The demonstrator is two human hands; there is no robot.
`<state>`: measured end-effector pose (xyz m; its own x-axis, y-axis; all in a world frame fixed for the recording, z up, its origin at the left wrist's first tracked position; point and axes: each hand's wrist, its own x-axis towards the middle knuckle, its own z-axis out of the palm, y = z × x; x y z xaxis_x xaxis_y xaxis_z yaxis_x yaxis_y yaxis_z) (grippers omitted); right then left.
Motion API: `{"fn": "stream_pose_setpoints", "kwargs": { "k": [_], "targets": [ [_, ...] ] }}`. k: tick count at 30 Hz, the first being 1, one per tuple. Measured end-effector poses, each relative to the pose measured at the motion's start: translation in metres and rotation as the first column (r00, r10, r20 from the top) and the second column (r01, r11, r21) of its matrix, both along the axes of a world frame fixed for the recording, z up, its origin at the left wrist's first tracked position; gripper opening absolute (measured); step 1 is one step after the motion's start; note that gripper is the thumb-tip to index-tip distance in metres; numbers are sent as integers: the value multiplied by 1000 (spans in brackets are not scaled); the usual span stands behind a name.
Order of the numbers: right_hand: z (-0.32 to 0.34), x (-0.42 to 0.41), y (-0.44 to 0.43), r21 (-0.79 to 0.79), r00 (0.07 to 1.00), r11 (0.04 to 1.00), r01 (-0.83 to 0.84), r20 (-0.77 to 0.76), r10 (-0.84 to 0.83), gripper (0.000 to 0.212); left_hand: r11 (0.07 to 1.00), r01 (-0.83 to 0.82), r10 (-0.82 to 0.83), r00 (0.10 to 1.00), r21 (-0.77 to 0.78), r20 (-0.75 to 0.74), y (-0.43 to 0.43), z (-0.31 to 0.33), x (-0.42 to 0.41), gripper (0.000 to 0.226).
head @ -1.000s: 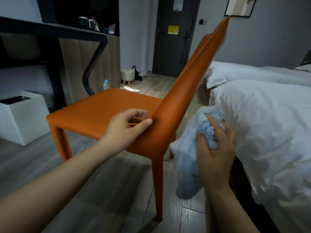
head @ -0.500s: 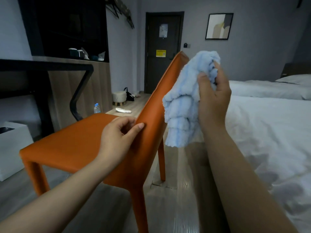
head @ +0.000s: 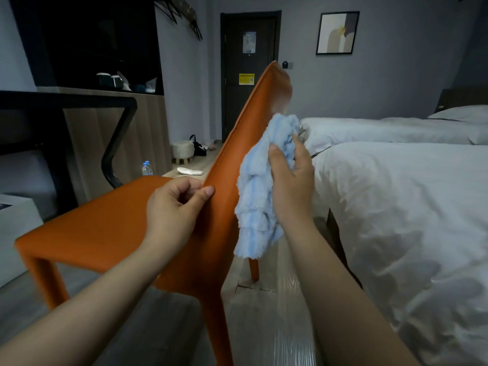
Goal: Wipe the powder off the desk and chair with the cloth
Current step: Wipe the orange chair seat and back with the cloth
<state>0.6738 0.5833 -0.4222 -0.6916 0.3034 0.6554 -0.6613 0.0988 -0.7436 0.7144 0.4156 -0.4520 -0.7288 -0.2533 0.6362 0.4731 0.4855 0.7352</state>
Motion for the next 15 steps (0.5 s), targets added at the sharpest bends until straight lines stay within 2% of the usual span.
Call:
{"fn": "stream_pose_setpoints", "kwargs": {
  "k": [1, 4, 10, 13, 15],
  "targets": [
    [-11, 0, -2, -2, 1000, 1000, -8, 26, 8, 23, 1000, -1, 1, 1000, -2, 0, 0, 0, -1, 15],
    [-42, 0, -9, 3, 993, 1000, -30, 112, 30, 37, 1000, -10, 10, 1000, 6, -9, -2, 0, -3, 19],
    [-112, 0, -29, 4, 963, 999, -54, 266, 51, 37, 999, 14, -13, 1000, 41, -11, -2, -3, -8, 13],
    [-142, 3, -34, 15, 947, 996, -89, 313, 79, 53, 999, 16, -16, 1000, 33, -7, -2, -3, -8, 13],
    [-156, 4, -38, 22, 943, 997, -67, 328, 56, 50, 1000, 6, -5, 1000, 28, -5, -3, -3, -8, 15]
  ]
}}
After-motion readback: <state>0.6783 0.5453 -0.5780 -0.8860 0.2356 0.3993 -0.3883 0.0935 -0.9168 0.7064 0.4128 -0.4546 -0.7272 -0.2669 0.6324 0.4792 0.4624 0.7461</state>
